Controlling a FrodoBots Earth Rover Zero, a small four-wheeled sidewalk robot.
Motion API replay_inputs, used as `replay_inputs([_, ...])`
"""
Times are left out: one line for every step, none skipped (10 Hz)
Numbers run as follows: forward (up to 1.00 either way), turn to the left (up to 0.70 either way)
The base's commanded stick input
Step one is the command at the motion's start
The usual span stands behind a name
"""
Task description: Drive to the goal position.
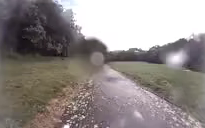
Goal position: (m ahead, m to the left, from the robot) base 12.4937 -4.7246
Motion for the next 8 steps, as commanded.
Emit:
replay_inputs([0.7,0.0])
replay_inputs([0.7,0.0])
replay_inputs([0.7,0.0])
replay_inputs([0.7,0.0])
replay_inputs([0.7,0.0])
replay_inputs([0.7,0.0])
replay_inputs([0.7,0.0])
replay_inputs([0.7,0.0])
